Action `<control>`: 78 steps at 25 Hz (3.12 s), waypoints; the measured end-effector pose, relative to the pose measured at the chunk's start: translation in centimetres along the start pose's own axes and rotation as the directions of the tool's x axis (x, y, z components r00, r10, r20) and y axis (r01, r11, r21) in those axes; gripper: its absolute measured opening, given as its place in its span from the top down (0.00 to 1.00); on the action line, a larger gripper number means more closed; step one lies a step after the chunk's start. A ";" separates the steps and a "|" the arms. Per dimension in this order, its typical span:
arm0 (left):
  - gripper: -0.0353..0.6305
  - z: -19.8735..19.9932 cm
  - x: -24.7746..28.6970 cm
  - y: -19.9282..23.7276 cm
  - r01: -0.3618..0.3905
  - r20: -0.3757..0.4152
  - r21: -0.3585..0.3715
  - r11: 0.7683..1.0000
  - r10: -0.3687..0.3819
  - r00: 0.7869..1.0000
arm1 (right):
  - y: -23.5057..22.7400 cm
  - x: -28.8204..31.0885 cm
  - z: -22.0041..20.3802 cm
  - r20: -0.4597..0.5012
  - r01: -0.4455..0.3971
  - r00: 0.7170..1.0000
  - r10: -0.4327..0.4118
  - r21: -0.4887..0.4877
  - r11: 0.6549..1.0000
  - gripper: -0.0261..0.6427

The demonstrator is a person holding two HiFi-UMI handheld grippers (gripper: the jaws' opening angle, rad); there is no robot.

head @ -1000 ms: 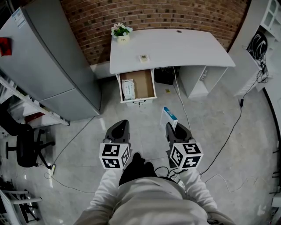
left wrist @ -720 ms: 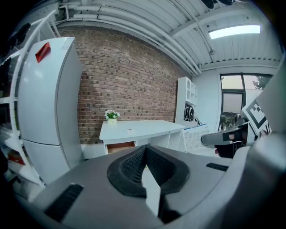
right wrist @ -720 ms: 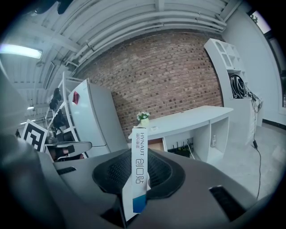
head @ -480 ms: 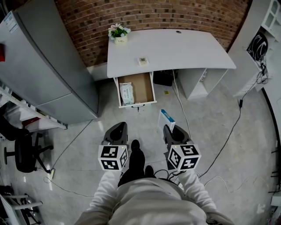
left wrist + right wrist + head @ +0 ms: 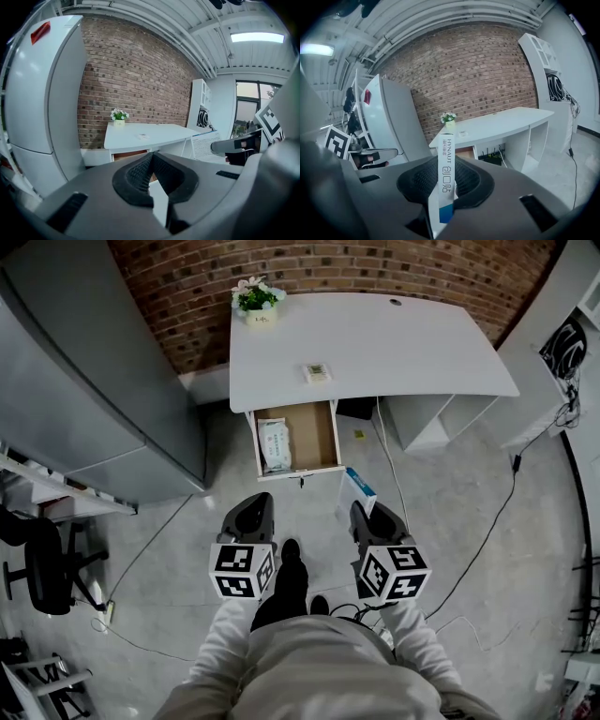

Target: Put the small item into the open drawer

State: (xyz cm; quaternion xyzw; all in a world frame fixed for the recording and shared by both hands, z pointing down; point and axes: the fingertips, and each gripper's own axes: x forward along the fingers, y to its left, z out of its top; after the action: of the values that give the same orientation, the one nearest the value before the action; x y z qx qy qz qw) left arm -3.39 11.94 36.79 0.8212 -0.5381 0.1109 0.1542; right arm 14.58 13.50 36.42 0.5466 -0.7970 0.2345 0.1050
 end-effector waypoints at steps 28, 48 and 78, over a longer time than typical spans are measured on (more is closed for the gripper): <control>0.92 2.0 14.0 10.0 0.103 -0.091 -0.009 0.995 -0.104 0.990 | -1.9 16.1 2.9 -0.115 0.120 0.987 -0.113 0.057 0.991 0.81; 0.92 -0.3 18.1 11.6 0.038 -0.162 -0.047 0.998 -0.046 0.986 | -5.1 23.8 -0.3 -0.249 0.065 0.967 -0.053 0.039 0.997 0.81; 0.92 -4.9 22.2 13.2 -0.034 -0.230 -0.098 0.995 0.011 0.973 | -11.9 36.9 -10.5 -0.463 0.153 0.870 -0.171 -0.077 0.985 0.81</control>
State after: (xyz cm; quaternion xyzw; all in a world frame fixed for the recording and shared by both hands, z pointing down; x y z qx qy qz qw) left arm -6.84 -10.01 50.84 0.7880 -0.5309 0.1791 0.2552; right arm 10.57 -15.21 64.31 0.5367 -0.7037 0.3346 0.3238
